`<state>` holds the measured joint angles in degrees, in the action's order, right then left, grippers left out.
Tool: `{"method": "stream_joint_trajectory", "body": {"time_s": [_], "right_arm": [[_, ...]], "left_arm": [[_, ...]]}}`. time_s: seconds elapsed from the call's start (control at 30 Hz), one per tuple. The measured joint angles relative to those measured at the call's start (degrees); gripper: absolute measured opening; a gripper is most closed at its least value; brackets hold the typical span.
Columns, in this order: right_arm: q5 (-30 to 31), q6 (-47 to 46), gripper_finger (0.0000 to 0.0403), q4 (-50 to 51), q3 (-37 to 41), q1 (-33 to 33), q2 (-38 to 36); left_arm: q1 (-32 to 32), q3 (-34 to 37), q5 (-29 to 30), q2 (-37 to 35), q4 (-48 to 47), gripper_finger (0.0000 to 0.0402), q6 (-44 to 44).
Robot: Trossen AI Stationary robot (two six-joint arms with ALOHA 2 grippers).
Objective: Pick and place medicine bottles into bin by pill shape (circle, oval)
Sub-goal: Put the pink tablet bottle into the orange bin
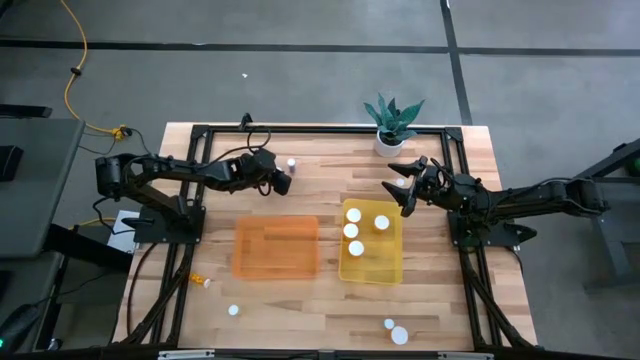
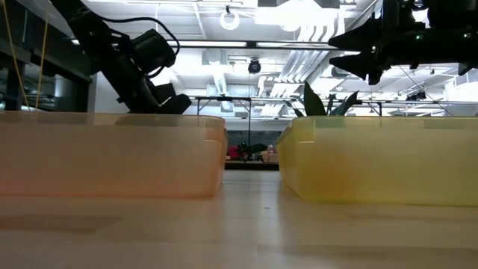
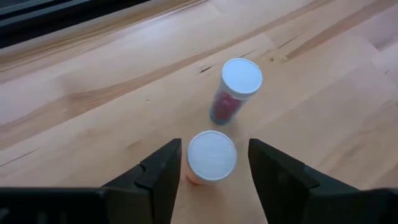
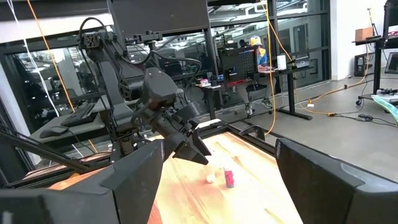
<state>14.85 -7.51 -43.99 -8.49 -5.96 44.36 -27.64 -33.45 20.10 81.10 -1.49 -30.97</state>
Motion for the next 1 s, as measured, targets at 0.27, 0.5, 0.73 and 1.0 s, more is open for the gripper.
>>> {"method": "stream_joint_trajectory", "body": {"time_s": [0.27,0.5,0.73,1.0], "right_arm": [[-0.02,0.01,0.0301,0.0,0.0,0.0,0.0],[-0.02,0.02,0.0301,0.0,0.0,0.0,0.0],[-0.02,0.02,0.0301,0.0,0.0,-0.02,-0.02],[-0.02,0.01,0.0301,-0.01,0.0,0.0,0.0]], "left_arm": [[0.0,0.0,-1.24,0.0,-0.05,0.017,2.1],[-0.11,0.0,-1.94,0.0,-0.21,0.017,3.11],[-0.11,0.0,-0.82,0.0,-0.4,0.0169,3.64],[-0.11,0.0,0.22,0.0,-0.28,0.0124,3.65]]}}
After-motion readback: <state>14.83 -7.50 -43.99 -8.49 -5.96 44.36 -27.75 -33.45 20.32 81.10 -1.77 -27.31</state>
